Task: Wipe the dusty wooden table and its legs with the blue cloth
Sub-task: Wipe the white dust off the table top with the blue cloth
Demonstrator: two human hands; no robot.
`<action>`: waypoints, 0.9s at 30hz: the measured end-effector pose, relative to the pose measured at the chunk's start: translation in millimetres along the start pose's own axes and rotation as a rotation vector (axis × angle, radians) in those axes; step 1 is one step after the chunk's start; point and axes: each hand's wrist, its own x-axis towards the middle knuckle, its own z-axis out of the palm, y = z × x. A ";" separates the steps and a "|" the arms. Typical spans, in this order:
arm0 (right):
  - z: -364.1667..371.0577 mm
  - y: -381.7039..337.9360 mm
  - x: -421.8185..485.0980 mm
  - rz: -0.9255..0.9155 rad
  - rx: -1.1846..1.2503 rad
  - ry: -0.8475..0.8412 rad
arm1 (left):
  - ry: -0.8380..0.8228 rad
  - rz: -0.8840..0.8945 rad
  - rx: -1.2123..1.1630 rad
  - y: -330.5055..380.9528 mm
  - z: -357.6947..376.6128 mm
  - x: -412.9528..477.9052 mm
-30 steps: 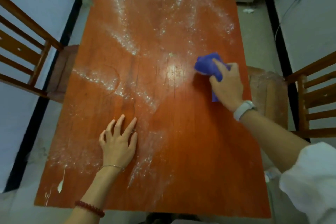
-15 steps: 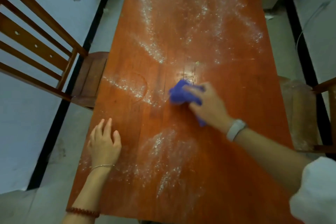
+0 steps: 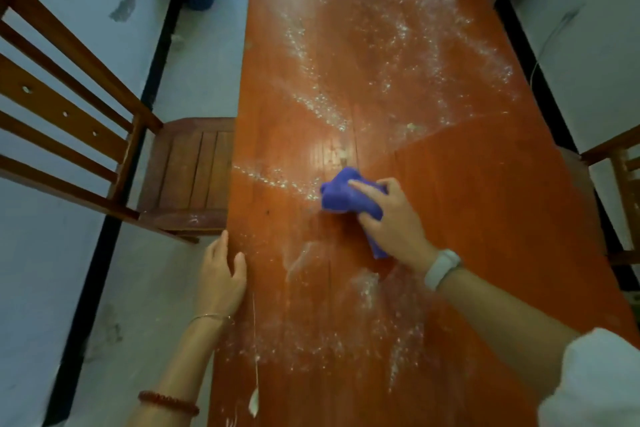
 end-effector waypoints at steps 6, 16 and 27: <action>-41.5 41.9 77.4 0.696 -0.201 0.337 | -0.057 0.093 -0.024 -2.0 -5.2 15.2; 57.0 -57.9 47.0 -0.123 -0.069 -0.092 | -0.120 0.146 -0.163 -21.6 -13.9 24.4; 84.3 -69.7 88.1 -0.058 -0.247 -0.153 | -0.112 0.169 -0.187 -27.4 -10.7 27.0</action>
